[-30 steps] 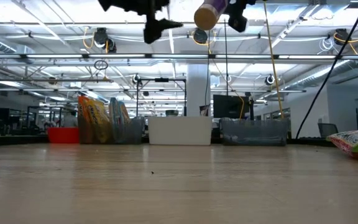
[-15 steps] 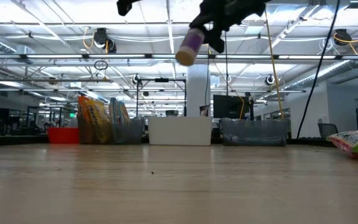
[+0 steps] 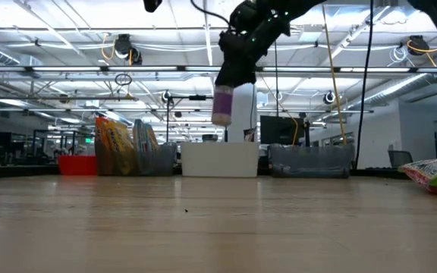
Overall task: Pick & Place Food Item
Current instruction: Put the purple seasoning bottle into the white bin
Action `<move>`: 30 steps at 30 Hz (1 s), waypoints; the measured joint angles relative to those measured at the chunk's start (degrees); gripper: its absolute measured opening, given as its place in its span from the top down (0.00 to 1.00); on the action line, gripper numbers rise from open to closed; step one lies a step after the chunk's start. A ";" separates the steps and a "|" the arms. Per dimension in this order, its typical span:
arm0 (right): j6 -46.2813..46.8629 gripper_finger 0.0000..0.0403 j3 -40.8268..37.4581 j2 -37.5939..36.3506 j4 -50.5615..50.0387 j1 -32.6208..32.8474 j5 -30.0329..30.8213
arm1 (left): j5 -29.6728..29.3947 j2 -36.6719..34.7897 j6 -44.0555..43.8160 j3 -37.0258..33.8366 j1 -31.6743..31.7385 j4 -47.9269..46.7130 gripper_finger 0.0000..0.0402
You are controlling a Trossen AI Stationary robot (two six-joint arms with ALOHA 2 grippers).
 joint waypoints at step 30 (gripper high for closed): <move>-8.62 0.51 -5.97 5.69 8.83 -5.76 2.21 | -4.74 0.05 -1.56 0.00 2.51 13.00 0.28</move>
